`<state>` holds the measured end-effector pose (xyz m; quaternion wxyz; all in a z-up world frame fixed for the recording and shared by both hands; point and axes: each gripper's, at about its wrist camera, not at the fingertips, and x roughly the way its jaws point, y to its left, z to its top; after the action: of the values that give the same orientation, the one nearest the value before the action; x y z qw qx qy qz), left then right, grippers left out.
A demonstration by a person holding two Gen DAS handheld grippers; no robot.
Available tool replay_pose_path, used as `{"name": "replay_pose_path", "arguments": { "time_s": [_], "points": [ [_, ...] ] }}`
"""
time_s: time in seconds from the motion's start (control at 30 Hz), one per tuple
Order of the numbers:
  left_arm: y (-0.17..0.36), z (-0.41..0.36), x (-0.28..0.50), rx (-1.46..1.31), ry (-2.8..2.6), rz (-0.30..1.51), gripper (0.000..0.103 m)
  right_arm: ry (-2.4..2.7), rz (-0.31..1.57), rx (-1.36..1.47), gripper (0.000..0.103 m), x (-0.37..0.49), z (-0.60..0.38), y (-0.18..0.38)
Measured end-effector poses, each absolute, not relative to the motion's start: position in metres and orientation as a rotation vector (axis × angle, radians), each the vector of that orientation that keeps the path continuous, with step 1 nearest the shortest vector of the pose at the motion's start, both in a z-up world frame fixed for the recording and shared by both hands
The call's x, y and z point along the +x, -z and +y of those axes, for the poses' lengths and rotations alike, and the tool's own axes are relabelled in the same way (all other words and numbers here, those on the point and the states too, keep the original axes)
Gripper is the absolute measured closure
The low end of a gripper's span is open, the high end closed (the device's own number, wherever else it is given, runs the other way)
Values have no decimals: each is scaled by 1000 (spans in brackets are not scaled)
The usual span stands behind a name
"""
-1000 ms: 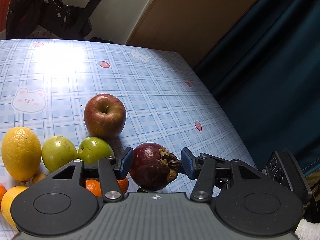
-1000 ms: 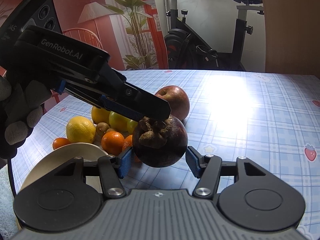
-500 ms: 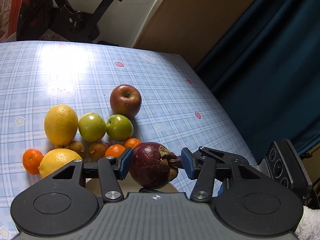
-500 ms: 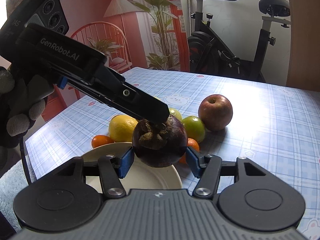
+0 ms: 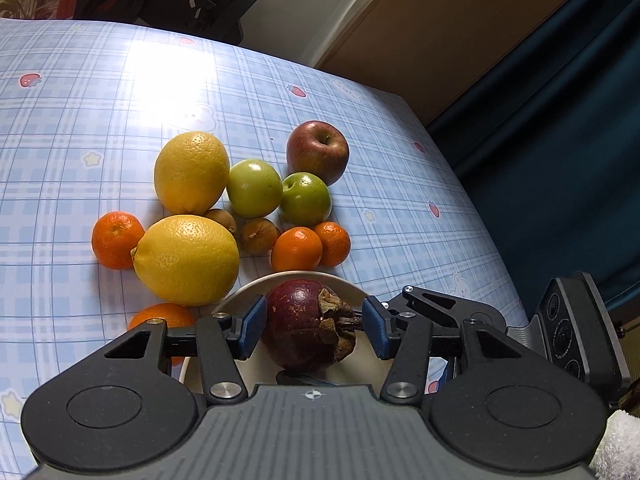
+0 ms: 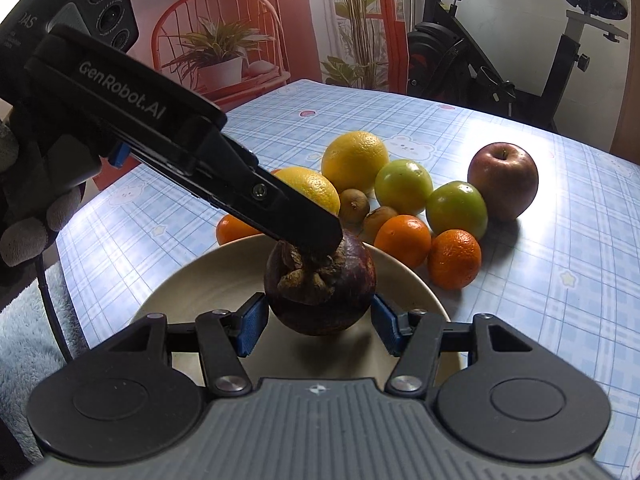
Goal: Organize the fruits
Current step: 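Lower the mangosteen onto the white plate and open the left gripper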
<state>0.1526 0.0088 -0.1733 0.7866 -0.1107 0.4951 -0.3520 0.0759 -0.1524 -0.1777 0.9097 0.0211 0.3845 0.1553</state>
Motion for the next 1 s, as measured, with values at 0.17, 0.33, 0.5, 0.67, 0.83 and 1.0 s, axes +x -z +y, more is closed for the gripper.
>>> {"name": "replay_pose_path", "arguments": {
  "time_s": [0.17,0.33,0.5,0.67,0.83,1.0],
  "points": [
    [173,8,158,-255,746,1069,48,-318,790,46,43,83,-153,182],
    [174,10,160,-255,744,1068,48,-318,778,42,43,83,-152,183],
    [173,14,158,-256,732,1065,45,-316,770,29,43,82,-150,184],
    [168,14,154,-246,712,1054,44,-314,776,37,42,82,-150,183],
    [161,18,154,-267,708,1032,44,-307,764,50,35,80,-151,179],
    [148,22,148,-250,699,990,44,-303,751,54,35,74,-155,172]
  ]
}}
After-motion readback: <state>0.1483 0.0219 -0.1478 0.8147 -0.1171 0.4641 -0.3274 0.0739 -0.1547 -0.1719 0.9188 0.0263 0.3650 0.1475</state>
